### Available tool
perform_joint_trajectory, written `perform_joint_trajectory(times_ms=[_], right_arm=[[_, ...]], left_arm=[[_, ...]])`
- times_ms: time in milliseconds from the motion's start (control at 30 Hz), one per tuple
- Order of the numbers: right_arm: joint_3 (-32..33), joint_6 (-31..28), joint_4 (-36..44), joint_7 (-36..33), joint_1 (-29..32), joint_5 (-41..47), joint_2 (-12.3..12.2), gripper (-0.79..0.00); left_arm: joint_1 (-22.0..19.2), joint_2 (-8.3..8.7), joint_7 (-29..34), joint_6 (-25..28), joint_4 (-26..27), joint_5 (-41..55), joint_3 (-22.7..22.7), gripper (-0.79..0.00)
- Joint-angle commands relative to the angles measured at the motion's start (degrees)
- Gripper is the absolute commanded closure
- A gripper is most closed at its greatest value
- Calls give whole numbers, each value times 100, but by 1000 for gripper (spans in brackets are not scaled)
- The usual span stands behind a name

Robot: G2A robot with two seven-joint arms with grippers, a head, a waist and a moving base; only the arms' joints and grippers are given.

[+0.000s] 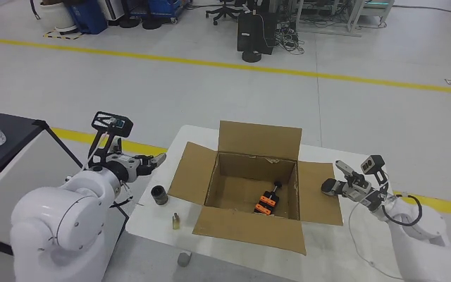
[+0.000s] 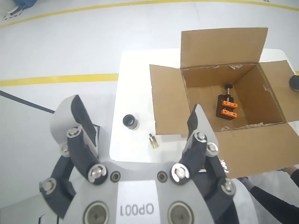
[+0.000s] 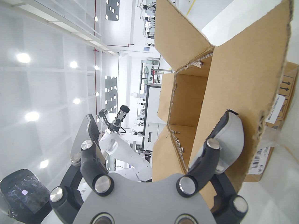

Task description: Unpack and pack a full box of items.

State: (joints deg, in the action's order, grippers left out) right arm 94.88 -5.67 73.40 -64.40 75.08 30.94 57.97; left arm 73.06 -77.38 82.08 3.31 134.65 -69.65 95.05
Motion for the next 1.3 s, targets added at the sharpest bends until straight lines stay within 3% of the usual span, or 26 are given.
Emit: perform_joint_trajectory(times_ms=[0,300,1267], right_arm=[[0,0,0,0,0,0,0,-785],[0,0,0,0,0,0,0,-785],[0,0,0,0,0,0,0,-785]], left_arm=[[12,22,77,33,0,-15,52,-785],[-99,87,226,165,0,37,-190,-785],[-99,87,226,165,0,37,-190,-785]])
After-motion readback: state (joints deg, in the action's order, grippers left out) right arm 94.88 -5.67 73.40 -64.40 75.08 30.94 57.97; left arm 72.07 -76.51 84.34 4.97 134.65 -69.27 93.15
